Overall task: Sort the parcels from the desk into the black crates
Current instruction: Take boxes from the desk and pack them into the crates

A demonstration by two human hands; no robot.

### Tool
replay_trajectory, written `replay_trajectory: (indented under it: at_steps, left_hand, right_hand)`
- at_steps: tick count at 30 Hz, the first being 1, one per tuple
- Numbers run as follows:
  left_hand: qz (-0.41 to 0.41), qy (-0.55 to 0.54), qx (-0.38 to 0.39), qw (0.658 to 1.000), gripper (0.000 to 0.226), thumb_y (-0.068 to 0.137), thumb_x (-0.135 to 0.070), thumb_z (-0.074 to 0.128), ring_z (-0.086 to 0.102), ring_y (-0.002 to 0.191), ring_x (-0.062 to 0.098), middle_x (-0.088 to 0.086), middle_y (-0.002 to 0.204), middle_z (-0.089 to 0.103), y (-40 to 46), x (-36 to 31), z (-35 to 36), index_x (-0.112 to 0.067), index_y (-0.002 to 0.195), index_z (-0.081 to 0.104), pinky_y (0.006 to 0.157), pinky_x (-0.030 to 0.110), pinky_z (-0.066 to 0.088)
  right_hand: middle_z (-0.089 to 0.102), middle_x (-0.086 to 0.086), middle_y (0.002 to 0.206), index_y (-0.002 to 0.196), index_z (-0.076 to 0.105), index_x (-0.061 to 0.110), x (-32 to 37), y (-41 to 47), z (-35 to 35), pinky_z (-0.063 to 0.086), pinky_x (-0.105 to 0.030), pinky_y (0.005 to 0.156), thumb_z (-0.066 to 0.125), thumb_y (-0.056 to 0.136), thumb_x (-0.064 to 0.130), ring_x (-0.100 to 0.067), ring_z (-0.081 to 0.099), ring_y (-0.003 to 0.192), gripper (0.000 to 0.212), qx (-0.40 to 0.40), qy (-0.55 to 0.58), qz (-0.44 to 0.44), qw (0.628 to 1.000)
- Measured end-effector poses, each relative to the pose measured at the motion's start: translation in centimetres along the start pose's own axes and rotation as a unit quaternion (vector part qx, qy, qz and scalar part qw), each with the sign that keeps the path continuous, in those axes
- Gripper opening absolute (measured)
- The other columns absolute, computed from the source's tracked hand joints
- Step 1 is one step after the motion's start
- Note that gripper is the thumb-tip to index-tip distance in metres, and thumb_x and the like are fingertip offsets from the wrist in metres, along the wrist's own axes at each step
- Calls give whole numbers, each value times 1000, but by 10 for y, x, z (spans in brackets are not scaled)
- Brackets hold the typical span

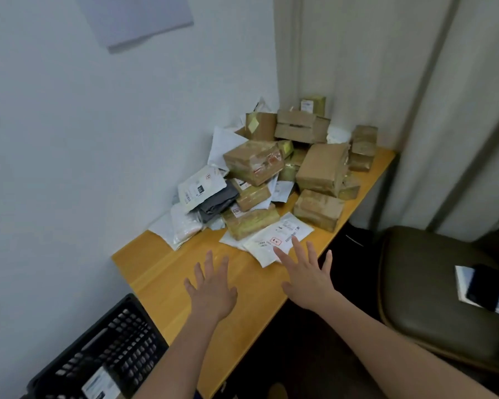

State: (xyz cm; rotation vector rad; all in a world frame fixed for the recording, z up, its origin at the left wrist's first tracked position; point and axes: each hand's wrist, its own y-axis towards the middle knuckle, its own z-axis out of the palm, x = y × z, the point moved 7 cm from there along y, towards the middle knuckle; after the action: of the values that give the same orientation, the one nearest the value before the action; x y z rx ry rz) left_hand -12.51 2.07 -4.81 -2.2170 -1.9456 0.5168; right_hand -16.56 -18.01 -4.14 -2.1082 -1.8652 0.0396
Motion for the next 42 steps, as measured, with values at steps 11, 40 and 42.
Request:
replay_trajectory:
  at_steps: [11, 40, 42]
  left_hand:
    - [14, -40, -29, 999, 77, 100, -33, 48, -12, 149, 36, 3, 162, -23, 164, -33, -69, -32, 156, -5, 117, 61, 6]
    - [74, -254, -48, 963, 41, 101, -26, 52, 41, 130, 7, -7, 144, 45, 328, -92, -156, -20, 142, 49, 95, -1, 23]
    - [46, -278, -66, 957, 28, 102, -25, 51, 49, 111, 4, -8, 124, 55, 332, -90, -164, -16, 125, 63, 80, -5, 30]
  right_hand:
    - [-22, 0, 163, 154, -4, 46, -19, 162, -80, -3, -69, 115, 49, 100, 40, -34, -16, 150, 76, -13, 4, 26, 1000]
    - [55, -15, 130, 138, 44, 13, -90, 438, -125, 55, -44, 88, 39, 100, 56, -33, 57, 113, 56, 183, 626, 211, 728]
    - [56, -15, 126, 139, 46, 14, -99, 445, -121, 56, -38, 76, 49, 98, 51, -29, 59, 106, 55, 202, 624, 223, 721]
